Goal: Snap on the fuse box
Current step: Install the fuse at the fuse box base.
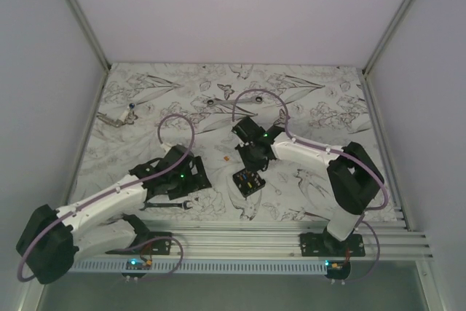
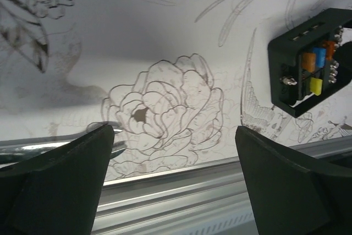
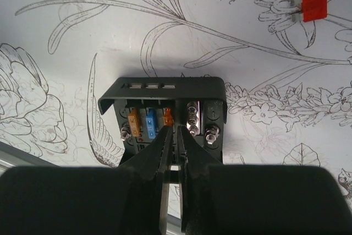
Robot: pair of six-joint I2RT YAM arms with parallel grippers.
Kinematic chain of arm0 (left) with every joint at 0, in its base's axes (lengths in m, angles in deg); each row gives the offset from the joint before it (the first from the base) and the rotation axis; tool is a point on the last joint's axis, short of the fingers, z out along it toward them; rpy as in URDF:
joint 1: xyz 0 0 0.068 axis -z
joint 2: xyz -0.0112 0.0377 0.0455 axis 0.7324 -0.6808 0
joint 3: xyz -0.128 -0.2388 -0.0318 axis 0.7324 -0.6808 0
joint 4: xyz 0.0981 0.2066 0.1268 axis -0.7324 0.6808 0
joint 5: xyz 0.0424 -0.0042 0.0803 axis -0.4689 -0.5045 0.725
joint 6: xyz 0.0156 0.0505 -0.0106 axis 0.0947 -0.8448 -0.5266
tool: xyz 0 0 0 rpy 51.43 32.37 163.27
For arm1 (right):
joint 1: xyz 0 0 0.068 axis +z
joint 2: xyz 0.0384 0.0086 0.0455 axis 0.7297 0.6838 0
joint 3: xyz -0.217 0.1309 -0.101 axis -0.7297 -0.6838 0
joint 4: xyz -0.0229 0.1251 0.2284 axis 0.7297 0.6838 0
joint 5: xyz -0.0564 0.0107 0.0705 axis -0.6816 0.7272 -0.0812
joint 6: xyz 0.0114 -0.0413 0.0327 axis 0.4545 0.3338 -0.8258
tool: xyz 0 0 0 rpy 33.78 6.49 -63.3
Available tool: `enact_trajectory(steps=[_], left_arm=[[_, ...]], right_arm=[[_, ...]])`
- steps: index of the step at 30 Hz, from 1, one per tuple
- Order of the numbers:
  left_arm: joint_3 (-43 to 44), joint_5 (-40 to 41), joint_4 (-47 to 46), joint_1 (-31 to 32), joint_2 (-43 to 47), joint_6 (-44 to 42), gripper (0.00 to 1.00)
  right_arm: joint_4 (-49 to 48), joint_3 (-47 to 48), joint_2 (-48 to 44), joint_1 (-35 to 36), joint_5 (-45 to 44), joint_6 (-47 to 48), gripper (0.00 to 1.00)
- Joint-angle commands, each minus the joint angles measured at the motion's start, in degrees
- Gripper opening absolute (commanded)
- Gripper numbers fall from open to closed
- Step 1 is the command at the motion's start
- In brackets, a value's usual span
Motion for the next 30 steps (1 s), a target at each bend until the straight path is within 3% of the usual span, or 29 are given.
enact_trajectory(steps=[1,12,30], left_arm=[[2.47,-2.77,-3.88,1.33,-3.83,-0.29,0.95],[10.39,-6.20,-7.44,3.13,-16.84,-1.61,0.75],[18.96,-10.81,-9.86,5.51,-30.06,-1.75,0.46]], right_arm=[[-3.42,-0.97,-1.98,-1.31,3.48,0.73,0.14],[-6.73,-4.91,-4.03,-4.48,9.14,1.12,0.12],[-9.35,-6.40,-5.91,-5.67,12.41,1.18,0.12]])
